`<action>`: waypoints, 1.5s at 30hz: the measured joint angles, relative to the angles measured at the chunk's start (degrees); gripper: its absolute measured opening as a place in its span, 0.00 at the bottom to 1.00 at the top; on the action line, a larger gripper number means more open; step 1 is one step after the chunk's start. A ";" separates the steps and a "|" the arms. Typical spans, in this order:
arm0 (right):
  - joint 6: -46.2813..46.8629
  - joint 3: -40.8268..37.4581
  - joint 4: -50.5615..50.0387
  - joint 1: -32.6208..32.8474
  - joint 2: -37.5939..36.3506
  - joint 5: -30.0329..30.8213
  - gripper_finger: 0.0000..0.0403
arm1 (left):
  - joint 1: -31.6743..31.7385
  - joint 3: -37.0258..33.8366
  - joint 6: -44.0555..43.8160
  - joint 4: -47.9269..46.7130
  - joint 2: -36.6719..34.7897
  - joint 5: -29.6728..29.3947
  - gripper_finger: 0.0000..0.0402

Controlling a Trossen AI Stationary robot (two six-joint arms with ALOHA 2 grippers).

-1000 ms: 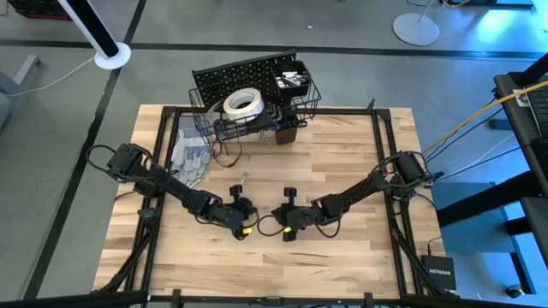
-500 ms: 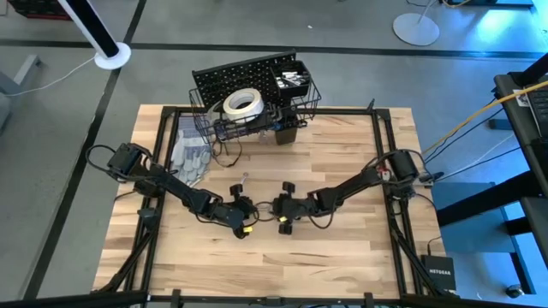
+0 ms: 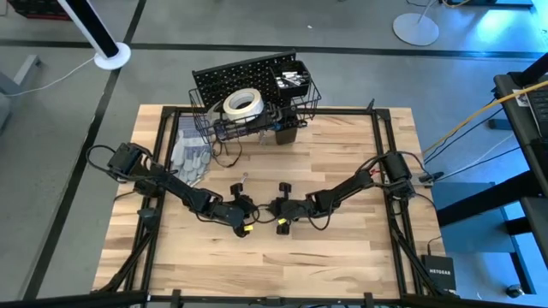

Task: Hang tools onto peg board
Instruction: Hang the wrench on the pegboard

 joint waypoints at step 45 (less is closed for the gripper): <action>17.02 -0.28 -27.51 22.57 -22.71 11.36 0.20 | 11.04 -0.17 2.93 0.09 -9.49 8.47 0.01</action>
